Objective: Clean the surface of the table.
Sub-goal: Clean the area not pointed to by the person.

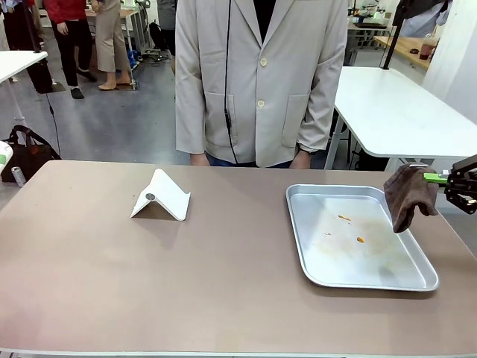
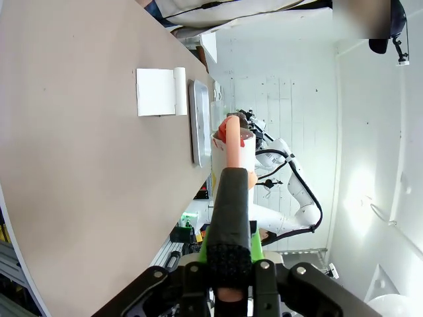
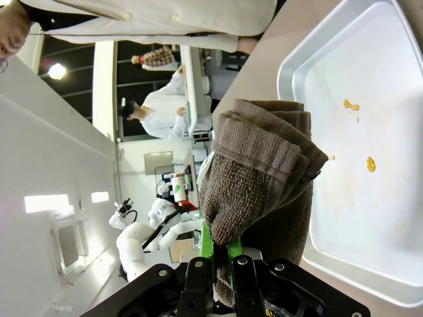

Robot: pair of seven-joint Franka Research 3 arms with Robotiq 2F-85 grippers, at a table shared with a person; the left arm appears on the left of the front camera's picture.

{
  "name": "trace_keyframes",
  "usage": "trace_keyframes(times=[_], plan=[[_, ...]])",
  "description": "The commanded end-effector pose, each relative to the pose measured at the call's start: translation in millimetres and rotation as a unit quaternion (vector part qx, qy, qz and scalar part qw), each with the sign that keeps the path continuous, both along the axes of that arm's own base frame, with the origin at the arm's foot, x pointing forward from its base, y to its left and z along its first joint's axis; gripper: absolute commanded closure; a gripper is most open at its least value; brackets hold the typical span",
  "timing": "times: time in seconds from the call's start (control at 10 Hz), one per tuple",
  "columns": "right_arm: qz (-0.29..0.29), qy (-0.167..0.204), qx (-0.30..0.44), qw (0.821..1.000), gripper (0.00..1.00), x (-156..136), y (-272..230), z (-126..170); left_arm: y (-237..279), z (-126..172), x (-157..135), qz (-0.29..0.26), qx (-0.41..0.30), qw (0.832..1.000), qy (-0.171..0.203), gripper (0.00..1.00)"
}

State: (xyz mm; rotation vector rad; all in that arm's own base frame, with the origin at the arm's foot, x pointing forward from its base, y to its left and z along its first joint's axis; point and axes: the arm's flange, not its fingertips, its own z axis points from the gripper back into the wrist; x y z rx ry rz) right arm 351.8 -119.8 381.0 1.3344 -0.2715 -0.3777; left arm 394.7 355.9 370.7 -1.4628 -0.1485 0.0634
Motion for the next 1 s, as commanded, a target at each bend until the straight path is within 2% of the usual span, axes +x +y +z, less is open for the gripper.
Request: trace_keyframes(times=[0.0, 0.4, 0.5, 0.6, 0.9], plan=[[0.003, 0.000, 0.003, 1.000, 1.00, -2.3, 0.2, 4.1, 0.5, 3.2, -0.6, 0.003, -0.009, 1.000, -0.002, 0.78], [0.003, 0.000, 0.003, 1.000, 1.00, -2.3, 0.2, 4.1, 0.5, 3.2, -0.6, 0.003, -0.009, 1.000, -0.002, 0.78], [0.000, 0.000, 0.000, 1.000, 0.91, 0.0, 0.0, 0.0, 0.5, 3.2, -0.6, 0.003, -0.009, 1.000, -0.002, 0.78], [0.014, 0.012, -0.049, 0.999, 0.91, 10.0, 10.5, 4.5, 0.5, 3.2, -0.6, 0.003, -0.009, 1.000, -0.002, 0.78], [0.052, 0.007, -0.185, 0.981, 0.91, 38.8, 38.2, 21.3, 0.5, 3.2, -0.6, 0.003, -0.009, 1.000, -0.002, 0.78]])
